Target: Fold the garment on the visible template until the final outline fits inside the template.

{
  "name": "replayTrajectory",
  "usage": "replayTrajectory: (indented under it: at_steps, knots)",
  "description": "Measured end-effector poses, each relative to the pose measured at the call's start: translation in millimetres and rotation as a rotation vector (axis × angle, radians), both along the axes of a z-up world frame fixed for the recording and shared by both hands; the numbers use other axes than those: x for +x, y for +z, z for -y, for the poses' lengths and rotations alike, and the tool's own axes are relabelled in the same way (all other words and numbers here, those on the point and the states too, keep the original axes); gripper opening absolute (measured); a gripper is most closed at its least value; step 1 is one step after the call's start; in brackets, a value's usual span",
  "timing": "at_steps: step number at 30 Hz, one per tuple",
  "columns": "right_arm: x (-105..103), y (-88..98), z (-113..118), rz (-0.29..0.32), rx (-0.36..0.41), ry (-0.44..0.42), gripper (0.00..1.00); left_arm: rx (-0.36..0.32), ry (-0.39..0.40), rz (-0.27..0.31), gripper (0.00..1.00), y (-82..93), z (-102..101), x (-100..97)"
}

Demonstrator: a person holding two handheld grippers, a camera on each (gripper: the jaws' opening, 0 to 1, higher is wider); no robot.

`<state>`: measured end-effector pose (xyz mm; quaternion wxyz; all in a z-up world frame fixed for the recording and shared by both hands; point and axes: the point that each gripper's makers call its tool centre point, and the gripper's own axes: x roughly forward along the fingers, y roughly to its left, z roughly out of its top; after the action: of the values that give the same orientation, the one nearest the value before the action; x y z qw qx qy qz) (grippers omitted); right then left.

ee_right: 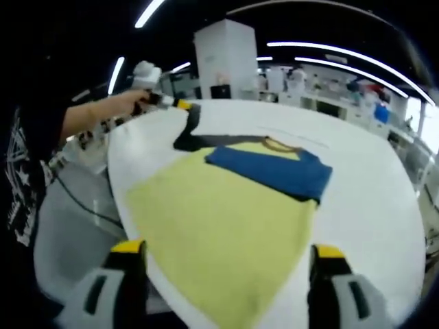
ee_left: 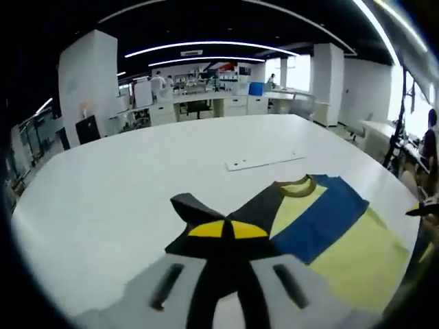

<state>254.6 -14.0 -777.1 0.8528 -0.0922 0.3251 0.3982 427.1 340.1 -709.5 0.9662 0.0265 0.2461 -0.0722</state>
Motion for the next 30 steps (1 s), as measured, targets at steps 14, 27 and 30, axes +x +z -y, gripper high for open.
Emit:
replayTrajectory:
  at_steps: [14, 27, 30]
  knots:
    - [-3, 2.5, -5, 0.007, 0.032, 0.015, 0.99, -0.024, -0.103, 0.022, 0.00, 9.3, 65, 18.6]
    - [-6, 6.1, -8, 0.003, 0.056, 0.022, 0.99, -0.040, -0.180, 0.036, 0.00, 14.1, 111, 32.1]
    - [-7, 5.1, -7, -0.003, 0.049, 0.023, 0.99, -0.057, -0.194, 0.049, 0.00, 16.1, 124, 35.4]
